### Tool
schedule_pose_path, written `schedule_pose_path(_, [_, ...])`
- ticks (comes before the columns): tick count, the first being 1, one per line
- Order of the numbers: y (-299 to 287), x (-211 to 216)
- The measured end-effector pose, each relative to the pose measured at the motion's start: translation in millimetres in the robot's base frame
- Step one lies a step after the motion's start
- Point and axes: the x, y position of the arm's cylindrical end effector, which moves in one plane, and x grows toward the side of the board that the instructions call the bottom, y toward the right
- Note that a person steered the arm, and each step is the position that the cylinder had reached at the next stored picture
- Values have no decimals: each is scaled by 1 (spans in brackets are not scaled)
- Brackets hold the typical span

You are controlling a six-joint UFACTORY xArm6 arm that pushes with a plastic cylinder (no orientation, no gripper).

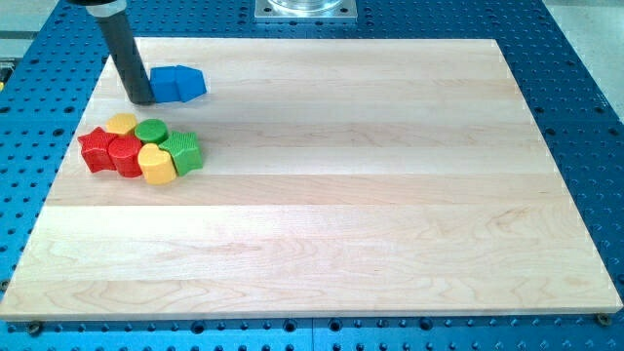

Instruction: Slightly push the cube to the right

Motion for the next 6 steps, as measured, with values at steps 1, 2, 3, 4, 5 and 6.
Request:
schedule_pose_path(1, [47, 0])
schedule_pose_path(2, [52, 0])
schedule_pose_path(3, [26, -3])
schedule_pose_path(4, [32, -18])
schedule_pose_path(5, [66, -19])
schedule_pose_path(6, [94, -19])
